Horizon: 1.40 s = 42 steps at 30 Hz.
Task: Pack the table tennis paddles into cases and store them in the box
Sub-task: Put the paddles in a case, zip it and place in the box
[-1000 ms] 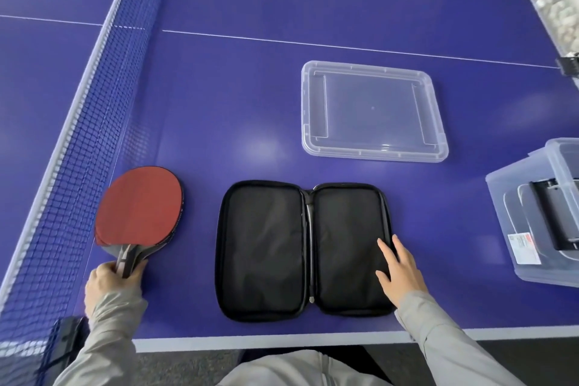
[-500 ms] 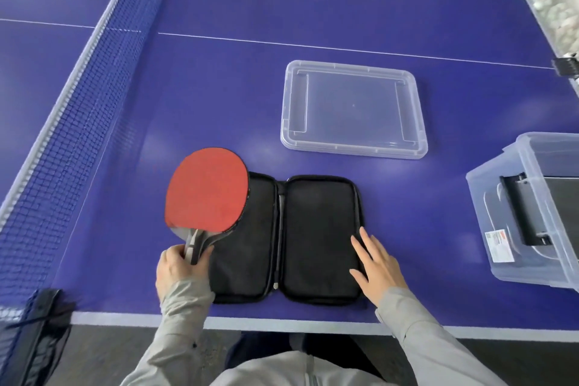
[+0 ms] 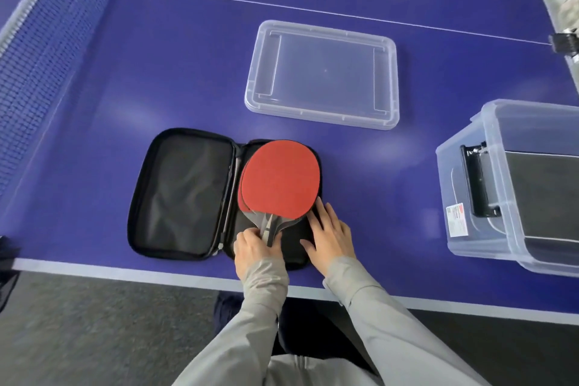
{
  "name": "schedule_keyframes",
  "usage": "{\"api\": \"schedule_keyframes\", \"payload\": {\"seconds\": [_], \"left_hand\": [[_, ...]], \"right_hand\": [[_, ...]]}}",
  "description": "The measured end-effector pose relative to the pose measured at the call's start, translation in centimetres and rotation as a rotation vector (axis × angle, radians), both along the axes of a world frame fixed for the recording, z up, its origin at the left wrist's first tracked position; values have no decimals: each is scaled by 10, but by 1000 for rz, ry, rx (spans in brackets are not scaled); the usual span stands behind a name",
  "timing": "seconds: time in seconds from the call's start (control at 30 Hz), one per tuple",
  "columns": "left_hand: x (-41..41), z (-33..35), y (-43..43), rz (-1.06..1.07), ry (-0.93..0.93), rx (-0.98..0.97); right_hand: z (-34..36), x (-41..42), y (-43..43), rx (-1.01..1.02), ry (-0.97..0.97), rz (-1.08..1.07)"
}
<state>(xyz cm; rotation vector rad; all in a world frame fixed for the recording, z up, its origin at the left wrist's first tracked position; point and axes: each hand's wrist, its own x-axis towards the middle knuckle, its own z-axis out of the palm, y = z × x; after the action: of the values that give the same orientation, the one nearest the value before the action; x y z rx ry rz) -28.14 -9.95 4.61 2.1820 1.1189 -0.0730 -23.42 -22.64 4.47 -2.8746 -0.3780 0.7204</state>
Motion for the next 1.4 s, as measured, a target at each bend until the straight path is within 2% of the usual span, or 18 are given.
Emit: {"api": "schedule_keyframes", "payload": {"seconds": [0.2,0.43,0.67,0.8,0.9,1.0,1.1,1.17,1.3,1.4], "left_hand": [[10,-12,-6,26,75,17],[12,-13,-10,50,74,-14],[-1,6,10,-12,25,-189],[-22,15,86,96,-107,72],[-32,13,156,274,1,139],[-35,9,202,252,117,58],[-38,8,222,98,82,4],[-42,12,228,104,-3,-92],[-51,46,223,193,-283,-404],[-55,79,204,50,-400,-495]], "right_hand": [[-2,-2,0,3,-23,13],[-4,-2,-3,33,-31,-9],[-2,-2,-7,68,12,4],[0,-15,-18,76,59,38],[0,-29,-19,85,70,-1],[1,-34,-13,99,79,-61],[3,-34,-7,86,92,-107],[4,-33,-3,70,101,-129],[5,-35,4,58,116,-176],[7,-35,8,46,144,-190]]}}
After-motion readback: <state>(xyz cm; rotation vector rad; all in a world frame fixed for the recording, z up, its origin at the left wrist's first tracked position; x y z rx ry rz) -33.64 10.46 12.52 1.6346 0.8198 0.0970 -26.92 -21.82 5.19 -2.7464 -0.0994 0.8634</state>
